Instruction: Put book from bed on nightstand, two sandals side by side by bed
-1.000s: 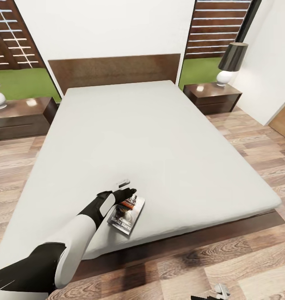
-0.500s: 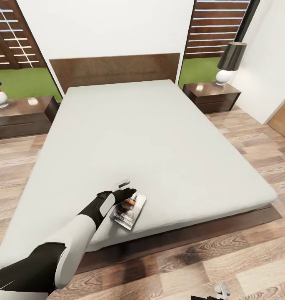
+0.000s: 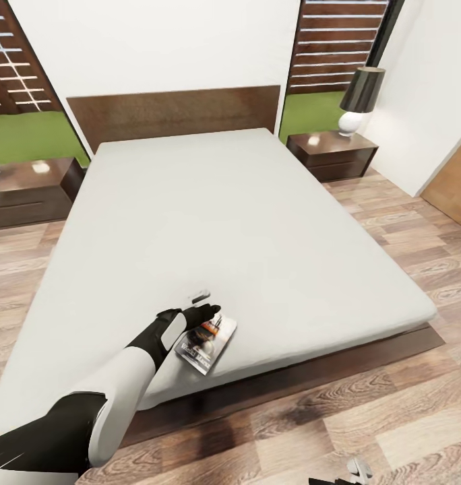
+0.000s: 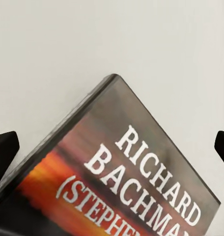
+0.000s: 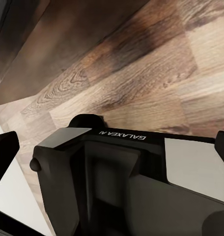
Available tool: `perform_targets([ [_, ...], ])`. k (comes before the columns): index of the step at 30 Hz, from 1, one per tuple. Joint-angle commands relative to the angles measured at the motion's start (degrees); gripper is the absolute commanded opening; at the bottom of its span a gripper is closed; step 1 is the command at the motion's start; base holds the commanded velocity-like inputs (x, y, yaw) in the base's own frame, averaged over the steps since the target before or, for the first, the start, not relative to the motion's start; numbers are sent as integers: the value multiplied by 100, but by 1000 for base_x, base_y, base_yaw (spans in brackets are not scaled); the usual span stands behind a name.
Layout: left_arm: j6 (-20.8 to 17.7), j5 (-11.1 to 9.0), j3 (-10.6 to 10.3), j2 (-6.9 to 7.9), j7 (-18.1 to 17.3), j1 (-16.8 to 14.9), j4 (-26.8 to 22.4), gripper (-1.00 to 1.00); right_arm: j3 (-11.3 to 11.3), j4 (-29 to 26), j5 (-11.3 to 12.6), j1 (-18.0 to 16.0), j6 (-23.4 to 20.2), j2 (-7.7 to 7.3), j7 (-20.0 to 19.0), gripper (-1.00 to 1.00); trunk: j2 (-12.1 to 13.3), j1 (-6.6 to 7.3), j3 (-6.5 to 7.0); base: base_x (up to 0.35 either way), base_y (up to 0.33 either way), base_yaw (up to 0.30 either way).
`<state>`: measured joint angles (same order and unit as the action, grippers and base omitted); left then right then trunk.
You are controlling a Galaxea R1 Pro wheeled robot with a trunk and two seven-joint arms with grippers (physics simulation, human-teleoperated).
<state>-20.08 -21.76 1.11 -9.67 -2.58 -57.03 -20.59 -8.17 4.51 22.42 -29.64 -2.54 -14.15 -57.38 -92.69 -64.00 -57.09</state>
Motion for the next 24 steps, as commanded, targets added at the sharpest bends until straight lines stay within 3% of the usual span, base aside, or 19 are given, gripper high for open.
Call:
perform_targets([
  [1,-31,-18,10,-4,-6,-1,-6,100,-41,15,61,-7,-27,0,-28,100,-2,0,-3,0,0,-12],
  [24,-31,-20,12,0,-6,-1,-6,100,-43,15,59,-6,-27,9,36,100,-2,0,-3,-23,0,-1],
])
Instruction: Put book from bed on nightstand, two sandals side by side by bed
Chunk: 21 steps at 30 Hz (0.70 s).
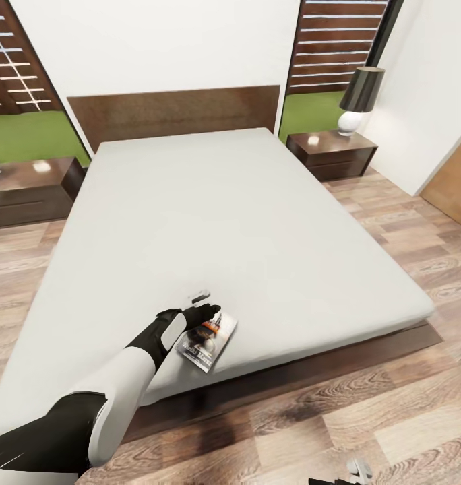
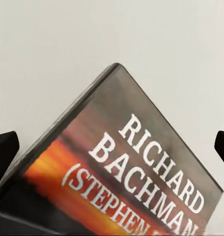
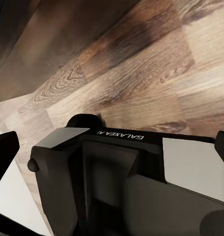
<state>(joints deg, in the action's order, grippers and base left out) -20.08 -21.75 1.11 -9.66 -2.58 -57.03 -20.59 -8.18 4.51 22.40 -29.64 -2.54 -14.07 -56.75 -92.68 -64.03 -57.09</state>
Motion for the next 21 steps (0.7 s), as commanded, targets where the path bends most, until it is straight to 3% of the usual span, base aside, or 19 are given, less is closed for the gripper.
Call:
perform_targets([
  [1,-31,-21,12,-1,-6,-1,-6,100,-42,15,59,-7,-27,2,-3,100,-2,3,-3,-181,0,0],
  [6,-31,-22,12,-2,-6,-1,-5,100,-43,8,54,-7,-27,9,186,100,-2,3,-3,-61,0,0],
  [21,-31,-22,12,-1,-6,-1,-6,100,-44,6,54,-7,-28,9,199,100,-2,3,-3,-2,0,0],
])
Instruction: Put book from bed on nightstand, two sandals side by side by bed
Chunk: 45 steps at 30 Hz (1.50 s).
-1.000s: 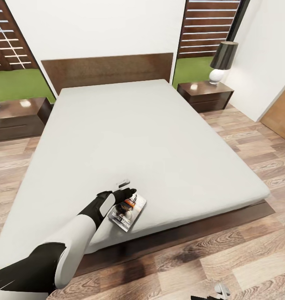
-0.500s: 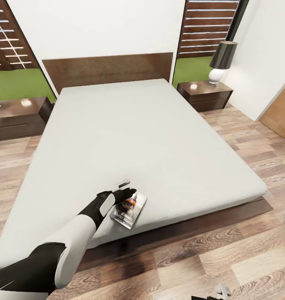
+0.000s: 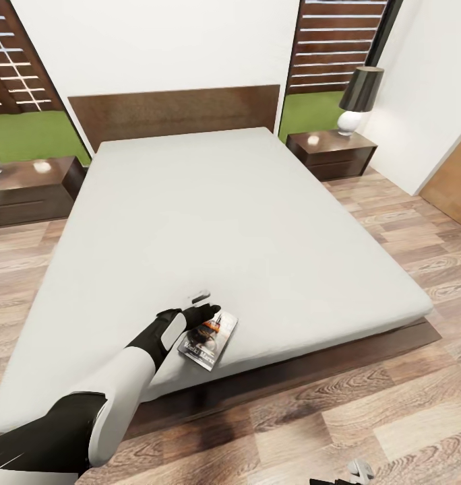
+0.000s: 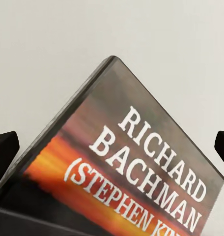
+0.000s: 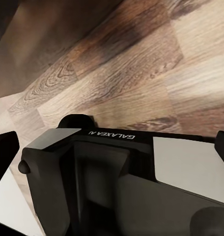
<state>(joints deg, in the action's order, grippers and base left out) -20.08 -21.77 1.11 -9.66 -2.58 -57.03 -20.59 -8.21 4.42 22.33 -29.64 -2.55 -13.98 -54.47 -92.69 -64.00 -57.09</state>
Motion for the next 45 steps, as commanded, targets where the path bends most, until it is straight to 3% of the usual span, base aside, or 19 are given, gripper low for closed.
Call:
perform_targets([
  [1,-31,-18,12,-1,-6,-1,-6,100,-41,15,61,-7,-27,0,-28,100,-2,0,-3,0,0,0],
  [45,-31,-20,11,-6,-6,-1,-2,100,-41,15,62,-7,-35,0,-28,100,-2,0,-3,-49,0,0],
])
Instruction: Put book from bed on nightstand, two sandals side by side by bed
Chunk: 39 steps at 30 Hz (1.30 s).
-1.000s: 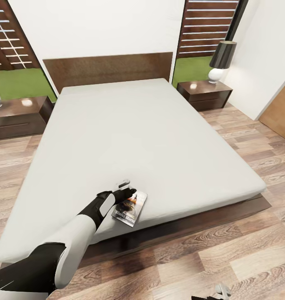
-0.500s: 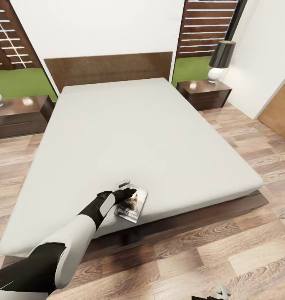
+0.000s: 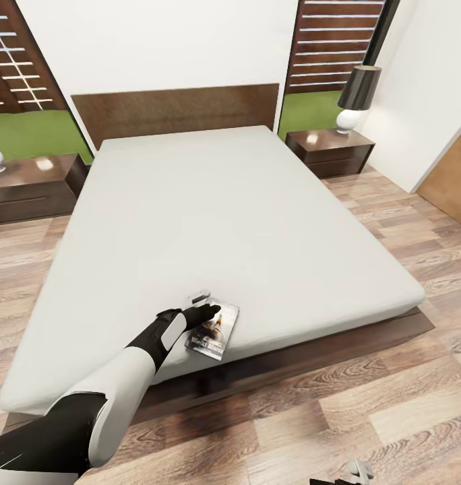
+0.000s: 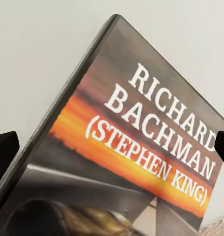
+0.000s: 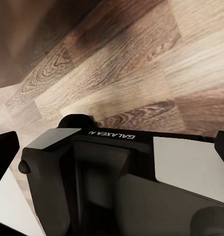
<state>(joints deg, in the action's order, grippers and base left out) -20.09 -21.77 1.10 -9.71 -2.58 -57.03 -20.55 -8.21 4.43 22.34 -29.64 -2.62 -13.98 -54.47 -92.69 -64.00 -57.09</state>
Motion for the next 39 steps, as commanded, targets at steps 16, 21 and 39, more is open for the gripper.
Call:
perform_targets([
  [16,-31,-21,13,3,-6,-1,-7,100,-41,15,61,-7,-27,0,-28,100,-2,0,-4,-79,0,0],
  [21,-31,-21,11,2,-6,-1,-6,100,-41,15,60,-7,-28,0,-28,100,-2,0,-4,-1,0,0],
  [39,-31,-19,13,1,-6,-1,-2,100,-48,6,60,-7,-20,1,-28,100,-2,0,-4,0,0,0],
])
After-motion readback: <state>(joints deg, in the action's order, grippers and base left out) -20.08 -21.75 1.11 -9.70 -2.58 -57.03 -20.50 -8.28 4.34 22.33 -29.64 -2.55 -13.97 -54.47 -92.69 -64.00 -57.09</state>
